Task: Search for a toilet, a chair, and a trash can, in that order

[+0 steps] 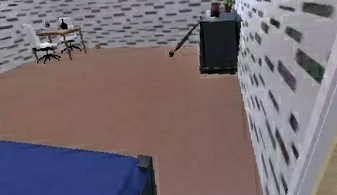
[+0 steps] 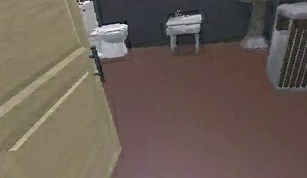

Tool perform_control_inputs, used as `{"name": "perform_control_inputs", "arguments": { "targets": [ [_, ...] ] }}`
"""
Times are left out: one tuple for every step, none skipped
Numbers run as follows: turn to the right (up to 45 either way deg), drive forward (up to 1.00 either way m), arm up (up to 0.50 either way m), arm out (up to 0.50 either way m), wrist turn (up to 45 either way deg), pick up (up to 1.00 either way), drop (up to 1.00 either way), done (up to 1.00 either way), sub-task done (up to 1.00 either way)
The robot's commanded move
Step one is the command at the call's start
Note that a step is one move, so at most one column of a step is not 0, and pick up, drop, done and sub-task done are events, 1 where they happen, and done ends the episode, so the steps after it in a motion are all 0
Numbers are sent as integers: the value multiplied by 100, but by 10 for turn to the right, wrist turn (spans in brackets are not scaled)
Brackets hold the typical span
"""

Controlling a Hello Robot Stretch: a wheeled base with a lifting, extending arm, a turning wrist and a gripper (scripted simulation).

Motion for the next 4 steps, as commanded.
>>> {"name": "perform_control_inputs", "arguments": {
  "targets": [
    [0,60,0,0,0,0,0,0,0],
    [150,0,0,0,0,0,0,0,0],
    [0,45,0,0,0,0,0,0,0],
    [-300,0,0,0,0,0,0,0,0]
  ]
}}
